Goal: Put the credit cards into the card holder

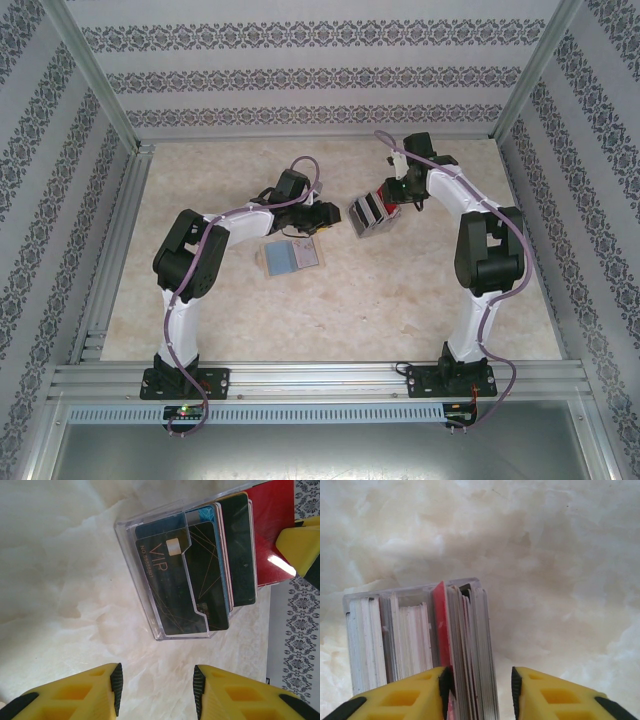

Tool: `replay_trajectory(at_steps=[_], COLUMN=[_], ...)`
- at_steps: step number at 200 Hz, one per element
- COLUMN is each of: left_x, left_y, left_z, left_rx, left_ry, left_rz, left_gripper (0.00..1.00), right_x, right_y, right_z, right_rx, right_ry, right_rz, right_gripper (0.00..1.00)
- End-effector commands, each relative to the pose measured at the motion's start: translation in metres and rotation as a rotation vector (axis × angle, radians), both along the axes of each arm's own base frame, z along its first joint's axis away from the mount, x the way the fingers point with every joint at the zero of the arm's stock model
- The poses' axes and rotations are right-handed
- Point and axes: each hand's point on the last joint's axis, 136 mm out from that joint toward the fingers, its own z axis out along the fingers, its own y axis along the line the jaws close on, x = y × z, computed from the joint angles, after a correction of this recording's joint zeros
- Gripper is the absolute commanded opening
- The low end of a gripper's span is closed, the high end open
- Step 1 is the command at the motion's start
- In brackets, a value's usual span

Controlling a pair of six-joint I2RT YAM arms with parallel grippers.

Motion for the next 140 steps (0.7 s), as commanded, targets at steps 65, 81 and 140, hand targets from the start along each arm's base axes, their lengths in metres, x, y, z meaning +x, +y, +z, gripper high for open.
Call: replay_trajectory(at_steps=[65,81,140], left_x=[0.004,0.004,0.003], left_y=[-0.017,-0.017,-0.016], left_z=[0.013,0.012,0.014], left_rx=[-0.034,-0.034,-0.03], left_ry=[-0.02,-0.018,-0.024], left_rz=[-0.029,-0.03,-0.031], left_gripper=[0.44,0.44,0.44], right_x=[-0.003,-0.004,-0.009], right_y=[0.002,0.003,0.02], right_z=[0.027,0.029,0.065], right_rx=[0.033,0.041,0.173], right_ry=[-0.04,-0.041,-0.091], right_rz=[0.013,0.016,0.033], right_gripper=[0.05,0.04,0.03])
